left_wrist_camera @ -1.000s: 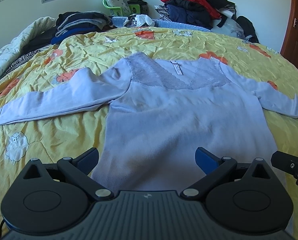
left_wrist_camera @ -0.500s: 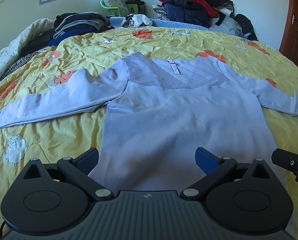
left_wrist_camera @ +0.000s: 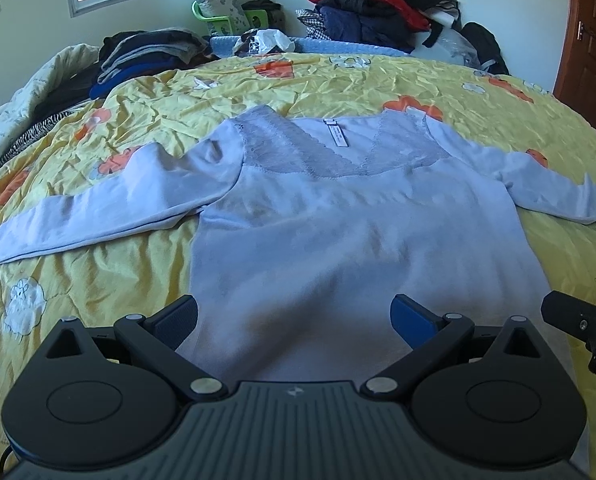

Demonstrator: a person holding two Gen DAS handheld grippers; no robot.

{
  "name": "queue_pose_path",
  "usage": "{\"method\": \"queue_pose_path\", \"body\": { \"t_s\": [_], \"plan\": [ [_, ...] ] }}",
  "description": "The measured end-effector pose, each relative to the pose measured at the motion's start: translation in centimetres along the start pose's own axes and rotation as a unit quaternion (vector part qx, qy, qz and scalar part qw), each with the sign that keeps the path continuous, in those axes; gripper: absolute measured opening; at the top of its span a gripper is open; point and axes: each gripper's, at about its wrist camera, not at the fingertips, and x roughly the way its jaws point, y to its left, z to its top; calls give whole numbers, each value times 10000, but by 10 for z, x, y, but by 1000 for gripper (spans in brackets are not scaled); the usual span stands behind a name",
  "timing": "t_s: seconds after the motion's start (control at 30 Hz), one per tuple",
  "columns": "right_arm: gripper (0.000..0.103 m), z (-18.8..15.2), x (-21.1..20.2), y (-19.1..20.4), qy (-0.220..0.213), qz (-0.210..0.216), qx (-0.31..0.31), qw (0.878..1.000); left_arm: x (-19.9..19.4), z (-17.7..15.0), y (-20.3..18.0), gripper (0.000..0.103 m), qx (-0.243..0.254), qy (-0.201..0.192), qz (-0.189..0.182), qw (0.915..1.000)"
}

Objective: Fold small clothes

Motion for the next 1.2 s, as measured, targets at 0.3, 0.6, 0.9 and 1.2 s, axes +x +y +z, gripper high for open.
{"method": "queue_pose_path", "body": {
  "t_s": [0.3,0.6,0.9,1.2],
  "plan": [
    [102,4,5,-14,-119,-12,83,9999,9,6,-10,103,77,18,-29,10000],
    [102,4,11,-39,-233,-29,317,9992,20,13,-17,103,161,45,-26,9999],
    [97,11,15,-67,-430,-210,480,9977,21,15,-22,103,199,-82,-57,9998],
    [92,25,23,-149,-780,-722,1608,9812,24,14,-24,103,281,-109,-272,9992]
  ]
}}
